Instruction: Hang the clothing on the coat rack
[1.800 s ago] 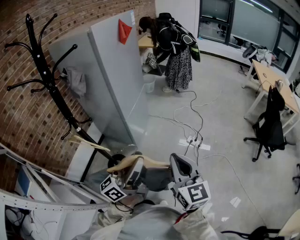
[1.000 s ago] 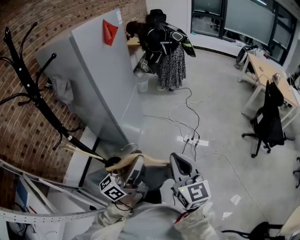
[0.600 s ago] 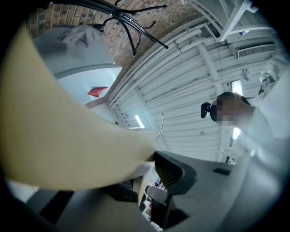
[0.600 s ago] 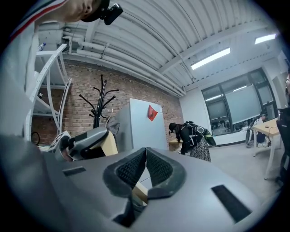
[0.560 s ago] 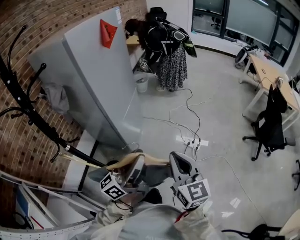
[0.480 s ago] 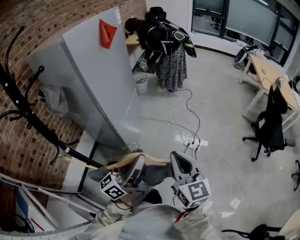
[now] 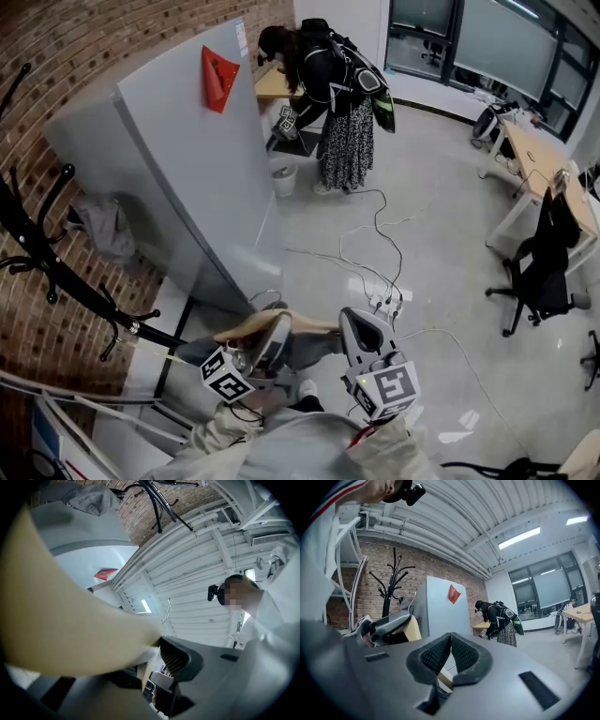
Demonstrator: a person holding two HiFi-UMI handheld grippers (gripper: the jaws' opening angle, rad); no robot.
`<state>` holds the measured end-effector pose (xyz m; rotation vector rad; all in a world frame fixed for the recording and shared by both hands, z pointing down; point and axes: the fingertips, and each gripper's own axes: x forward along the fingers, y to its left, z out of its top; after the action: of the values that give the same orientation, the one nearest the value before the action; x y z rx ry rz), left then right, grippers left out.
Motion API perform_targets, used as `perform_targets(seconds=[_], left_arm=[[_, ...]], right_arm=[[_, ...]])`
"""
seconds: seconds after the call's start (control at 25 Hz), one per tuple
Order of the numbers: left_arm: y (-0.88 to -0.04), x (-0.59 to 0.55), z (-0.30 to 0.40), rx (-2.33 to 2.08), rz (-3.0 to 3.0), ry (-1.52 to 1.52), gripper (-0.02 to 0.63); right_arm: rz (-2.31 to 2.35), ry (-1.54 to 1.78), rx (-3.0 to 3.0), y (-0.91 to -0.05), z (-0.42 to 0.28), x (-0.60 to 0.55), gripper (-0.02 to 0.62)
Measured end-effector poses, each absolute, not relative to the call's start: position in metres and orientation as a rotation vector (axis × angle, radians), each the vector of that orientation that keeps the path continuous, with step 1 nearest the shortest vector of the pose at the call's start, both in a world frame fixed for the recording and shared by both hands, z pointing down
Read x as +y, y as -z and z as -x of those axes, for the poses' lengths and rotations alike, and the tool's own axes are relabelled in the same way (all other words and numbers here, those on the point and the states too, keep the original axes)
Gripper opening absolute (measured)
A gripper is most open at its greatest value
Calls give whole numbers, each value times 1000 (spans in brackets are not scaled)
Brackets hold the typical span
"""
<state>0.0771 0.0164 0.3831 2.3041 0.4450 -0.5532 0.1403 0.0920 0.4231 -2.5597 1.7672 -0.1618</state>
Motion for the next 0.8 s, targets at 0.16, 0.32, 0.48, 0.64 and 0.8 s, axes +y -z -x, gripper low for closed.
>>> perform_targets(seconds=[0.16,0.32,0.48,0.64,0.8], left_arm=[[-385,-7,-87,451,-2301,549,112],[-385,-25,-91,461,-2300,552,112],[-384,-41,-86,431,-2308,571,112],[-384,-52,-79,382,-2319,597,112],[-386,-70,-72,311,-2330,627,112]], right_arm=[[2564,155,1768,-425,-152,66,25],[2570,145,1763,-423,-159,47,25],[2563,152,1801,-421,-155,29,25],[2536,144,1867,-418,-150,13,25],[2480,143,1952,-418,-146,-8,25]])
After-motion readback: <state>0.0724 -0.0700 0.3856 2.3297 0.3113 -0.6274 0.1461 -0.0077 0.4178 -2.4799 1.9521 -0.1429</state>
